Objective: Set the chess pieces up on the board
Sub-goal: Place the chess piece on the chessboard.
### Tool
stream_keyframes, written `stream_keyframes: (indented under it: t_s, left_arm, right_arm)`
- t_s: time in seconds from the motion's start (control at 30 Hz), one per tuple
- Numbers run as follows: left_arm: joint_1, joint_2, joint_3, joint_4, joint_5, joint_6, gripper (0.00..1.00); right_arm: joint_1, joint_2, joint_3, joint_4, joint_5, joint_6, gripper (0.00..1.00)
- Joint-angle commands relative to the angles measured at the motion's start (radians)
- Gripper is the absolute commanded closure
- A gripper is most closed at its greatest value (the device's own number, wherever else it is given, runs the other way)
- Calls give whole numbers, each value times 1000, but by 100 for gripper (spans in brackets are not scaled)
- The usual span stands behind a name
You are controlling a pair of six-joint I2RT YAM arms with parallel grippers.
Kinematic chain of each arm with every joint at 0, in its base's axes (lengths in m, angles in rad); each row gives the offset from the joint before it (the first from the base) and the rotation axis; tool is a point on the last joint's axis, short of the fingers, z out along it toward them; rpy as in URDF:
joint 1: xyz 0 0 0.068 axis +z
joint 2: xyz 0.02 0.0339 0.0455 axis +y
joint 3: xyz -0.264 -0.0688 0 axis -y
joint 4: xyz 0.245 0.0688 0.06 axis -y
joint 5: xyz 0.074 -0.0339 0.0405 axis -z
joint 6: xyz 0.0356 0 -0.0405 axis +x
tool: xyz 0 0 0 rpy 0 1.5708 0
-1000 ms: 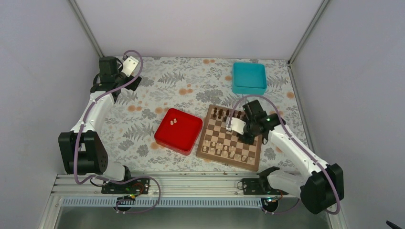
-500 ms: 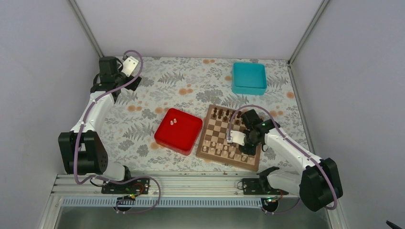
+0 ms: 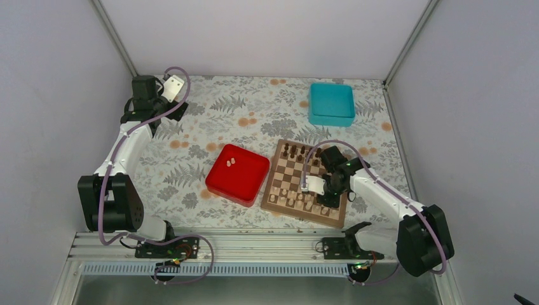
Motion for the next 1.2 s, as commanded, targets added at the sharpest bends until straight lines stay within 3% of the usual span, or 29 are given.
stream_keyframes:
  t_s: [0.0,0.4,0.7,0.83,1.0,1.17]
  left_arm:
    - [4,9,9,2,-1,-5,0]
    - [5,10,10,0,1,-5,0]
    - [4,11,13,-5,6,-3,0]
    - [5,9,12,-5,7,-4,0]
    - [4,7,11,-4,12,-2,0]
    - [4,0,16,-6,17,-4,0]
  right_arm:
    - [-5,4,-4,10,-15,-16,89]
    - [-5,27,-1,28,-15,-19,87]
    - [-4,-12,16,11,13,-9,62]
    - [-5,-44,47,-37,35,-7,61]
    - [-4,-56,164,-82,34,-6,60]
    - [16,36,340,-92,13,-7,59]
